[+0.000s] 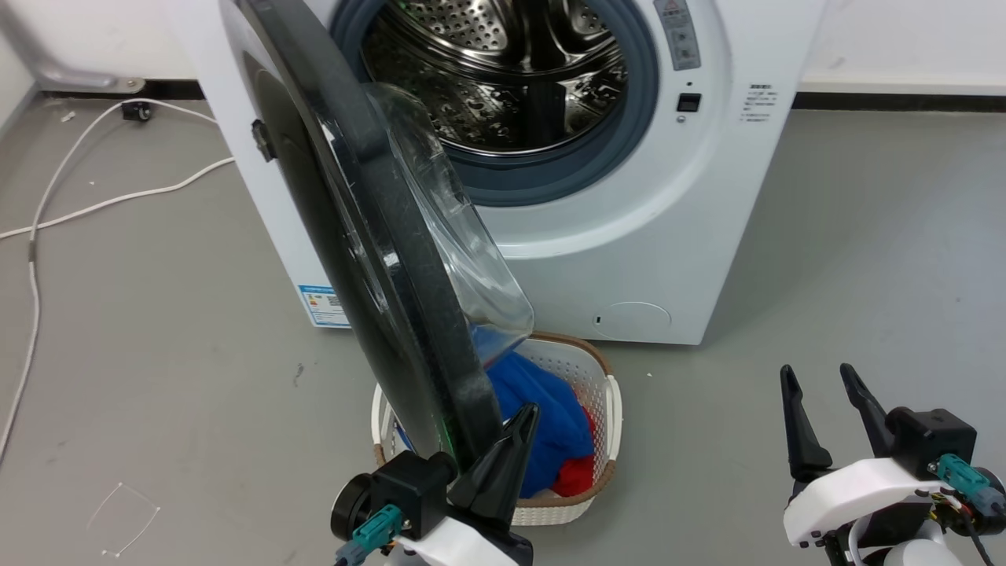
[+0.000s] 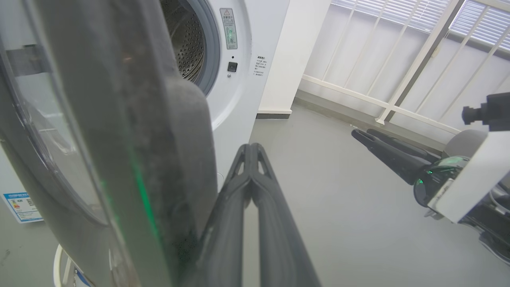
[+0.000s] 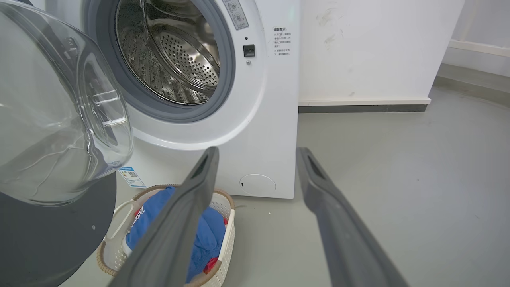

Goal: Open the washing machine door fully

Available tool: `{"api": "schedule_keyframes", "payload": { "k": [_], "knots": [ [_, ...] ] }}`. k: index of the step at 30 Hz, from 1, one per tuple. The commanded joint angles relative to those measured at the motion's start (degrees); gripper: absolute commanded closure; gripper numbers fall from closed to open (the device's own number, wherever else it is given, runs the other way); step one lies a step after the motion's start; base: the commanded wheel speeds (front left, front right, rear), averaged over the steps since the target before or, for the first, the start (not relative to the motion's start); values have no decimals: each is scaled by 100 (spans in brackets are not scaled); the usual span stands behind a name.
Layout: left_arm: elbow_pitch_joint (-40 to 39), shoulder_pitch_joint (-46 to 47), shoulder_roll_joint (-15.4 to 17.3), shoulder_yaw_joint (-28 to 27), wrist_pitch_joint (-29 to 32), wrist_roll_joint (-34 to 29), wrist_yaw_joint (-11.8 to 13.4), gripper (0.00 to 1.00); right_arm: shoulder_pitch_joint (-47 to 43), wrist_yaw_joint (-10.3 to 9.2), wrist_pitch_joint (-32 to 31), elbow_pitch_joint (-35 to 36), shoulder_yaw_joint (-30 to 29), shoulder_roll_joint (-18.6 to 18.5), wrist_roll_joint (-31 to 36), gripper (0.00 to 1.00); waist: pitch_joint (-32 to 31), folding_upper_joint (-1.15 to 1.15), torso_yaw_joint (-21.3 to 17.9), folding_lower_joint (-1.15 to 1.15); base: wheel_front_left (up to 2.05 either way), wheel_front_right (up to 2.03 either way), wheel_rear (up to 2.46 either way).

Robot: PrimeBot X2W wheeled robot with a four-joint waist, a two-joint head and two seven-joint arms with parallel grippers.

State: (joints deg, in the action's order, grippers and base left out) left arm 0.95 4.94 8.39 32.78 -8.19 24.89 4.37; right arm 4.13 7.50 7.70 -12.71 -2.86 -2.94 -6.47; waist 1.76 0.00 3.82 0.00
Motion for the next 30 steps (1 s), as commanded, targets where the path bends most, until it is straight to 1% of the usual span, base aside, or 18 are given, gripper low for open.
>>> {"api": "schedule_keyframes", "payload": {
  "k": [1,14,24,30],
  "knots": [
    [-48,-36,123,-171,-5,8,111,100,-78,-1,0,43,-21,12,27,0,-20,0,116,0,0,0,0],
    [-654,-405,325,-191,75,-5,330,100,-57,-1,-88,193,-110,11,92,0,48,0,861,0,0,0,0],
    [-835,-573,433,-410,25,86,543,100,-103,-1,-112,275,-276,11,135,0,108,0,1540,0,0,0,0],
    [-705,-543,537,-737,-46,212,675,100,-58,-1,-165,421,-382,10,204,0,223,0,1896,0,0,0,0]
  ]
}}
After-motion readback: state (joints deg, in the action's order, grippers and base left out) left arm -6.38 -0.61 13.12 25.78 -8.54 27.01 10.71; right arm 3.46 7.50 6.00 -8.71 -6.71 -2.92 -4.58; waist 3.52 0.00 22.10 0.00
